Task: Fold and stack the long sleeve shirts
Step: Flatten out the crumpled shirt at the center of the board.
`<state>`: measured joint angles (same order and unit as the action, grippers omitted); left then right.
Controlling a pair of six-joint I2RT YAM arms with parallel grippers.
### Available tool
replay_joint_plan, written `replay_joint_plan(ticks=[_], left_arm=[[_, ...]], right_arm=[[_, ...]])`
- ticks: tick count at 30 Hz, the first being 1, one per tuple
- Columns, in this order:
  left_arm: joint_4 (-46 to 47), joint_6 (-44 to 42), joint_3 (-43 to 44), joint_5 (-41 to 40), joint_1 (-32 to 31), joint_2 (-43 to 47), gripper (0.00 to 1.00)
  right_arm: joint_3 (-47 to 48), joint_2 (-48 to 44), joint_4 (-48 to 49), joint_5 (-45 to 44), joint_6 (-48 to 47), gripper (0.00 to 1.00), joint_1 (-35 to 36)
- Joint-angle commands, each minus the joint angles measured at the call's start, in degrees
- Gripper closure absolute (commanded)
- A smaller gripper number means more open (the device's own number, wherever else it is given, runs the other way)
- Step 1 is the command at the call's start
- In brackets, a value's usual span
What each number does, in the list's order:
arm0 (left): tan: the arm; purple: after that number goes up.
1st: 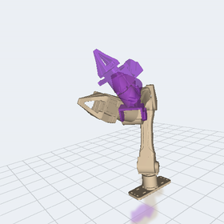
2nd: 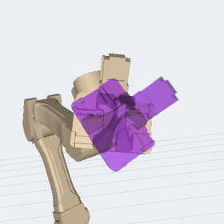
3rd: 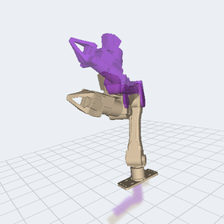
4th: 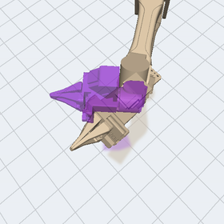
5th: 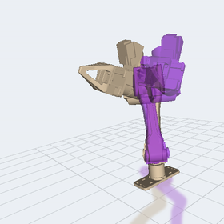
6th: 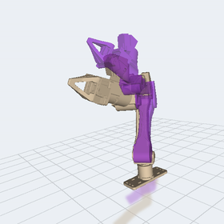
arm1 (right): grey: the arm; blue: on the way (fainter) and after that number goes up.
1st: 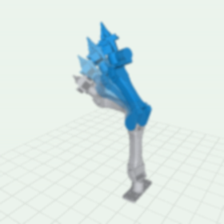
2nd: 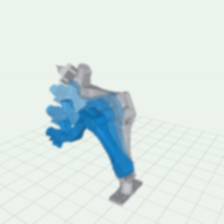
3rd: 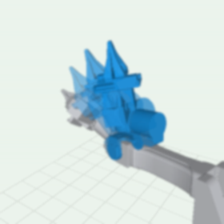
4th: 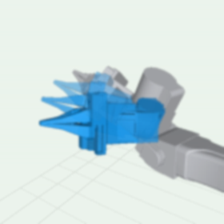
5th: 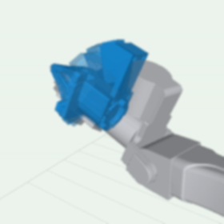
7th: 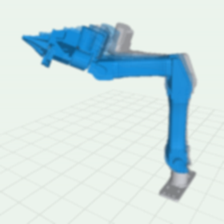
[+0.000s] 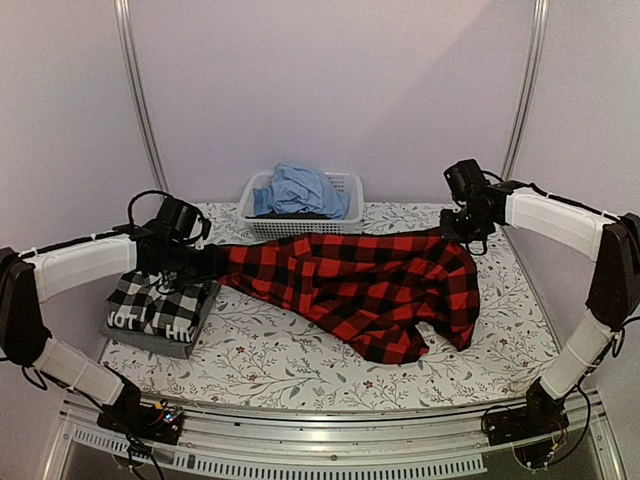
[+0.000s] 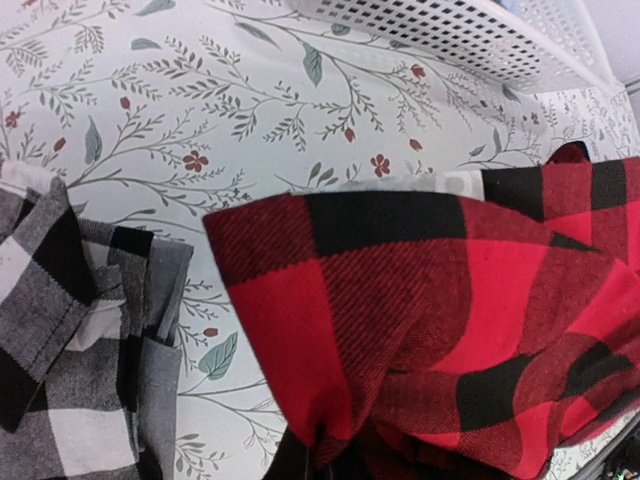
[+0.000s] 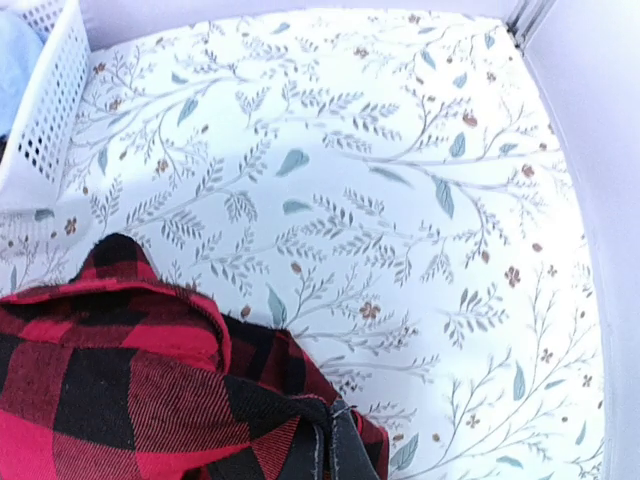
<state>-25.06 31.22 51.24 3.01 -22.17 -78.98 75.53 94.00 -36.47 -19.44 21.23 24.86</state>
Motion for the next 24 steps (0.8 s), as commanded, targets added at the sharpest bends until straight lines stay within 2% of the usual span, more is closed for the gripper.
replay_joint_plan(ticks=[1, 8, 10, 13, 15, 18, 20, 24], left_arm=[[-1.25, -3.05, 4.18, 0.32, 1.49, -2.58, 1.0], [-1.84, -4.1, 6.98, 1.06, 2.42, -5.47, 1.0], [-1.82, -4.25, 6.86, 1.17, 2.54, -5.65, 1.0], [-2.2, -4.35, 7.11, 1.17, 2.58, -5.77, 1.0], [-1.99, -4.34, 6.88, 1.65, 2.62, -5.6, 1.0], [-1.72, -4.27, 6.51, 2.48, 2.65, -5.81, 1.0], [-1.77, -4.22, 6.21, 2.59, 2.6, -5.76, 1.0], [-1.7, -4.02, 5.65, 2.76, 2.62, -5.41, 1.0]], right_arm=[[10.7, 6.01, 4.91, -3.84, -9.33, 1.0, -1.16], [32.67, 25.61, 7.09, -5.05, -19.86, 0.99, -3.21], [39.11, 31.37, 4.6, -4.52, -22.39, 0.86, -3.24], [47.44, 35.52, -1.65, -2.74, -21.84, 0.53, -3.17], [46.17, 34.14, -3.75, -2.39, -19.99, 0.39, -2.71], [37.1, 28.35, -4.11, -2.78, -17.01, 0.24, -1.1], [27.77, 20.59, -2.29, -1.5, -14.66, 0.18, 0.35], [9.78, 7.4, 0.94, 1.03, -9.67, 0.15, 3.26]])
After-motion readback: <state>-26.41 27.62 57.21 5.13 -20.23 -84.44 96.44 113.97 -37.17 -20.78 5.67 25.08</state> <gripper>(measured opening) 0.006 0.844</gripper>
